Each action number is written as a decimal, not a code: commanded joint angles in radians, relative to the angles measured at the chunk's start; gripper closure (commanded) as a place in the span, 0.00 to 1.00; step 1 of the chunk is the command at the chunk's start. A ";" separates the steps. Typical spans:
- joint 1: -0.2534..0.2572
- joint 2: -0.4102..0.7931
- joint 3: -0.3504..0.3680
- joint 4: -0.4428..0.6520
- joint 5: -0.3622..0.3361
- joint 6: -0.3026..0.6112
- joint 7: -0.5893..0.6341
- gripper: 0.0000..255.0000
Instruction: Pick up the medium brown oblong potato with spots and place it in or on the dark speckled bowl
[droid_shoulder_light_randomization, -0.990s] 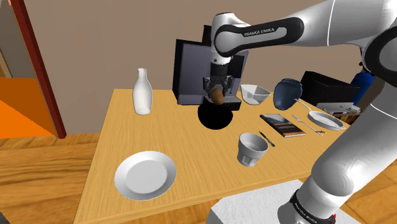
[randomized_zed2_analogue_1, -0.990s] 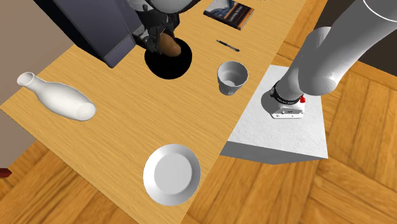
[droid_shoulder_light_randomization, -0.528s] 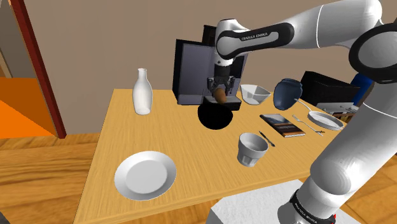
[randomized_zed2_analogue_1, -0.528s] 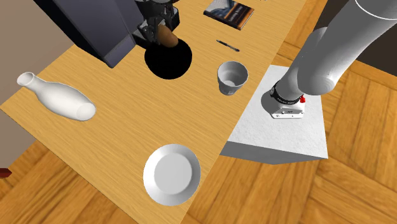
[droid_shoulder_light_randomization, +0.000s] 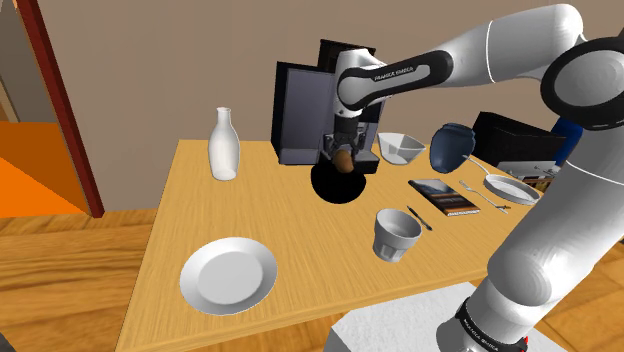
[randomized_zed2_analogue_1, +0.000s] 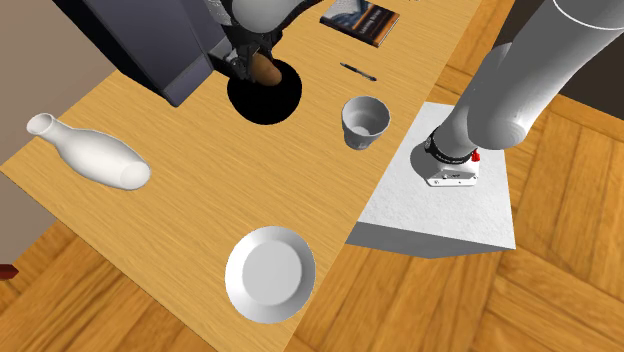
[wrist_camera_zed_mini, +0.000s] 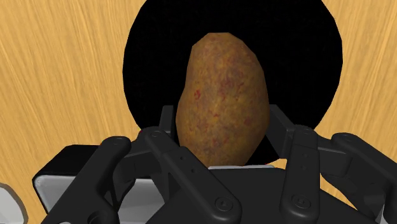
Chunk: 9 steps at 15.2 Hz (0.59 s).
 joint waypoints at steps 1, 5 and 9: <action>0.000 0.006 0.000 -0.019 -0.003 0.025 0.005 1.00; 0.000 0.011 0.000 -0.031 -0.006 0.042 0.009 1.00; 0.000 0.011 0.000 -0.031 -0.006 0.042 0.009 1.00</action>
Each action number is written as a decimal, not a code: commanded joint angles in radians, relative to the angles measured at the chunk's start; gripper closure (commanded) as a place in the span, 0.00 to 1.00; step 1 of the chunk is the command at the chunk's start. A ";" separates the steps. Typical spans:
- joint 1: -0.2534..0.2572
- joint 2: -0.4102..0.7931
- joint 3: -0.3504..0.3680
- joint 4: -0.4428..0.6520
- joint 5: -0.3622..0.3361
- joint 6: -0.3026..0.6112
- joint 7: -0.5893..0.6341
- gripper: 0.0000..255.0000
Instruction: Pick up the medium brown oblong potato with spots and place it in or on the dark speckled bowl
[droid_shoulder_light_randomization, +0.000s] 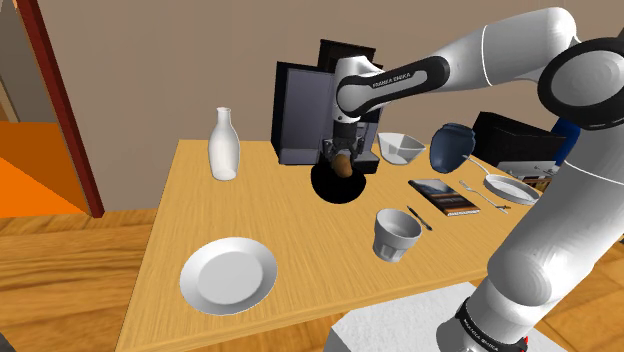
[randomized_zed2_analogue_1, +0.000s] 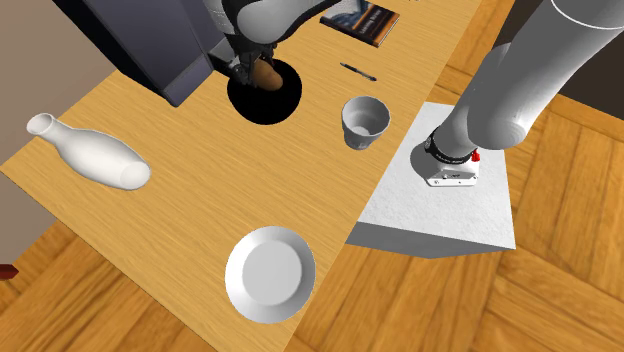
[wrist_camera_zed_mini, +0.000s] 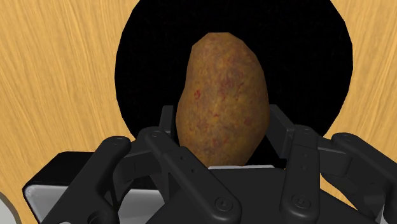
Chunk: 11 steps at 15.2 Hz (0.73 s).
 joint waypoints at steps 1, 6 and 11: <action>0.000 0.000 0.000 0.000 0.000 0.000 0.000 1.00; 0.000 0.000 0.000 0.000 0.000 0.000 0.000 0.00; 0.007 -0.024 0.007 0.100 0.014 -0.123 -0.009 0.00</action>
